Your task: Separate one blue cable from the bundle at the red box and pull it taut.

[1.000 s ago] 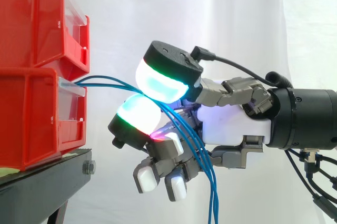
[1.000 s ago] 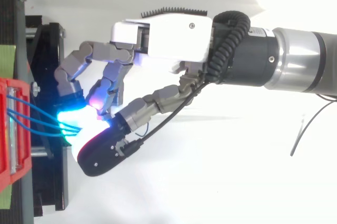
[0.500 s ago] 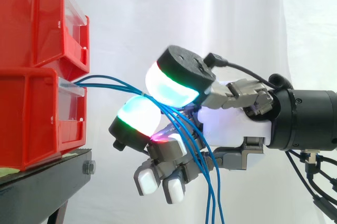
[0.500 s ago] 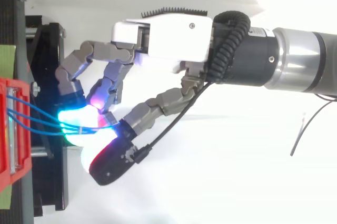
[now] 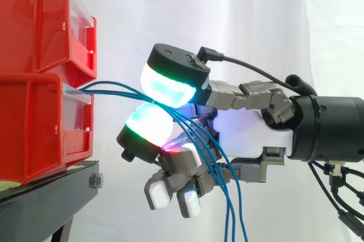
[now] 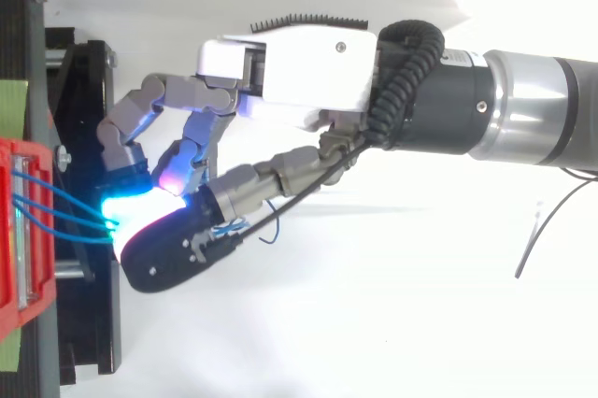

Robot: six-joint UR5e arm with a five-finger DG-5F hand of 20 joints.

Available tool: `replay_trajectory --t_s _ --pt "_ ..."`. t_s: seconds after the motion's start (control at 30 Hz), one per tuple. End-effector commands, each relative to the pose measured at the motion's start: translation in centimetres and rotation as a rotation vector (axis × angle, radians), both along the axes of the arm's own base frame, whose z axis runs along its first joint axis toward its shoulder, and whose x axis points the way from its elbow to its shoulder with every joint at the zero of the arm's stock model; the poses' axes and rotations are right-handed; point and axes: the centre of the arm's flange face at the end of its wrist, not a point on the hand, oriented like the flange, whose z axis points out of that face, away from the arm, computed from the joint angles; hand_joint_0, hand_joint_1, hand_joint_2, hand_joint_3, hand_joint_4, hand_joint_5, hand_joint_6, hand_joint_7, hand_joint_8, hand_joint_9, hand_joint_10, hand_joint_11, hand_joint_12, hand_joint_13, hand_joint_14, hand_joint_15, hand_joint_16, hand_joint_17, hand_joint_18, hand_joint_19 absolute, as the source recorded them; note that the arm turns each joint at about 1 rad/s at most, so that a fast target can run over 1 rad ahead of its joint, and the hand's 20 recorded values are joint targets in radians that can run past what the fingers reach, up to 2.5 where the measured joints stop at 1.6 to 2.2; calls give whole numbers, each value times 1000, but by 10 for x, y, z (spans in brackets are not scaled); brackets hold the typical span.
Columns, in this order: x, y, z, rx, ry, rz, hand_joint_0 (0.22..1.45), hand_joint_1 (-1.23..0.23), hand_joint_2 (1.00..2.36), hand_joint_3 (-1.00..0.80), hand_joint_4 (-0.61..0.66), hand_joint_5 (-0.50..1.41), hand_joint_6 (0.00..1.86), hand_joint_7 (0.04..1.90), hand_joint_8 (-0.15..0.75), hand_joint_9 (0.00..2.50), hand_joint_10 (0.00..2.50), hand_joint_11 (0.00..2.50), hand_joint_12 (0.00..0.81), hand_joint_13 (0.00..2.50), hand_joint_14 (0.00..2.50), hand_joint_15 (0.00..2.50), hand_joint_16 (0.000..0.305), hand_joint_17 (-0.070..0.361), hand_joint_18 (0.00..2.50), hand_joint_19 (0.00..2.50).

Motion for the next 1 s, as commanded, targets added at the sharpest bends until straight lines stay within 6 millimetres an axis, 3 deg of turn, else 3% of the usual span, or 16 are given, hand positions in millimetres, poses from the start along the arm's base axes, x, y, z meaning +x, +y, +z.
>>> replay_trajectory --t_s 0.0,0.37,0.53,0.7,0.97 --pt "0 0 0 0 -1 0 652 -796 1015 -264 115 -173 917 1137 351 1169 20 1267 411 886 20 608 52 117 935 766" --pt "0 0 -1 -1 4 0 752 -904 1007 -407 23 -180 928 1138 346 1080 19 1219 392 831 23 576 50 113 899 697" --pt "0 1 0 -2 -1 1 783 -906 1000 -500 41 -181 932 1114 344 1079 18 1218 387 837 20 574 50 112 909 689" --pt "0 0 -1 0 -1 0 701 -863 1000 -500 97 -175 930 1064 351 1098 19 1238 388 850 22 579 50 113 918 699" --pt "0 1 0 0 1 1 533 -671 1000 -500 154 -169 897 1054 381 1116 18 1215 423 873 21 595 55 124 951 748"
